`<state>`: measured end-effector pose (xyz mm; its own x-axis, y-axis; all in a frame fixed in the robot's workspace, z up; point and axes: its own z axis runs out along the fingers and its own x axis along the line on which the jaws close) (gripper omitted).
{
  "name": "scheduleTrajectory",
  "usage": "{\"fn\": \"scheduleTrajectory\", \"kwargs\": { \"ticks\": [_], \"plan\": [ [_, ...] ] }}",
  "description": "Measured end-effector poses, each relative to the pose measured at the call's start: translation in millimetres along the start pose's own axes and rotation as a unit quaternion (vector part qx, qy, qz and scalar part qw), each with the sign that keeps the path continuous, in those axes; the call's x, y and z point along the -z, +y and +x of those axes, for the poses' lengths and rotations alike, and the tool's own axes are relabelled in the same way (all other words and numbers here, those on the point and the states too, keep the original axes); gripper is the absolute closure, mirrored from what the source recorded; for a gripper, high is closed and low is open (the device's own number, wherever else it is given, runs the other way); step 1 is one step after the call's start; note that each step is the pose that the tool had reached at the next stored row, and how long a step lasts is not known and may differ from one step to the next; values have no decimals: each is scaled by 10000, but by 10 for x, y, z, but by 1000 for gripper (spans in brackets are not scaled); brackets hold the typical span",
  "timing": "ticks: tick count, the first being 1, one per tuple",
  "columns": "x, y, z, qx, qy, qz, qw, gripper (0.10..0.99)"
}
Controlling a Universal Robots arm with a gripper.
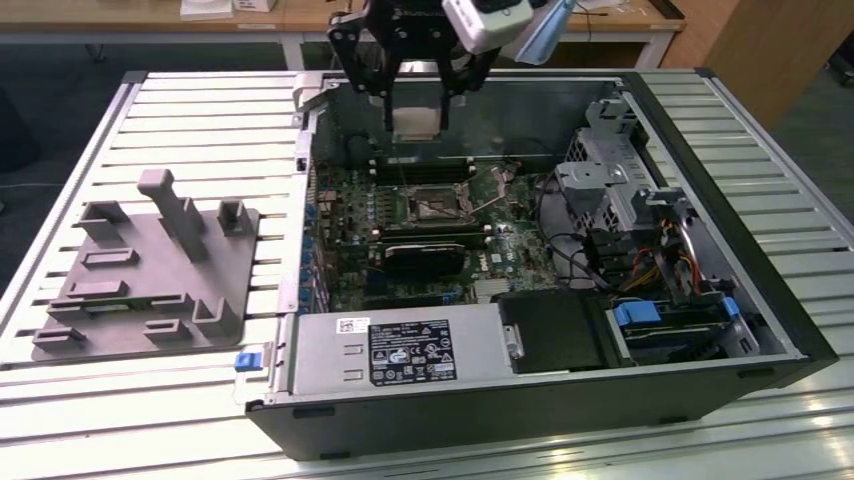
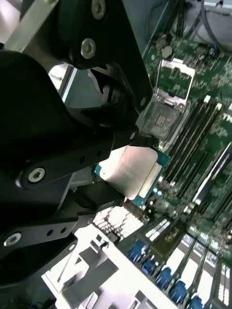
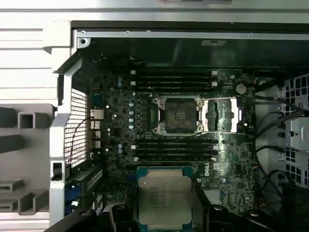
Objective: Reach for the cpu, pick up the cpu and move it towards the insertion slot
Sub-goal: 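Pick up the cpu and move it towards the insertion slot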
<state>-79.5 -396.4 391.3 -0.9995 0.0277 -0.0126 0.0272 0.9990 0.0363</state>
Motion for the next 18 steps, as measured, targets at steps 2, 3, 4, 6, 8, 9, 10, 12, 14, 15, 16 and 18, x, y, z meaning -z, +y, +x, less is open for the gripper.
{"fn": "scheduleTrajectory", "kwargs": {
  "ticks": [2, 3, 4, 6, 8, 9, 10, 12, 14, 15, 16, 18],
  "plan": [
    [-6, 10, -90, 0, 0, 0, 10000, 553],
    [-9, 18, -135, 1, 0, 0, 10000, 553],
    [-11, 26, -174, 0, 0, 1, 10000, 553],
    [-17, 47, -241, 0, 0, 0, 10000, 553],
    [-23, 72, -305, 0, 0, 0, 10000, 553],
    [-27, 86, -341, 0, 0, 0, 10000, 553],
    [-31, 101, -375, 0, 0, 0, 10000, 553],
    [-39, 134, -439, 0, 0, 0, 10000, 553],
    [-49, 177, -488, 1, 0, 0, 10000, 553],
    [-52, 201, -507, 1, 0, 0, 10000, 553],
    [-55, 231, -521, 0, 0, 1, 10000, 553],
    [-62, 288, -540, 0, 0, 0, 10000, 553]
  ]
}}
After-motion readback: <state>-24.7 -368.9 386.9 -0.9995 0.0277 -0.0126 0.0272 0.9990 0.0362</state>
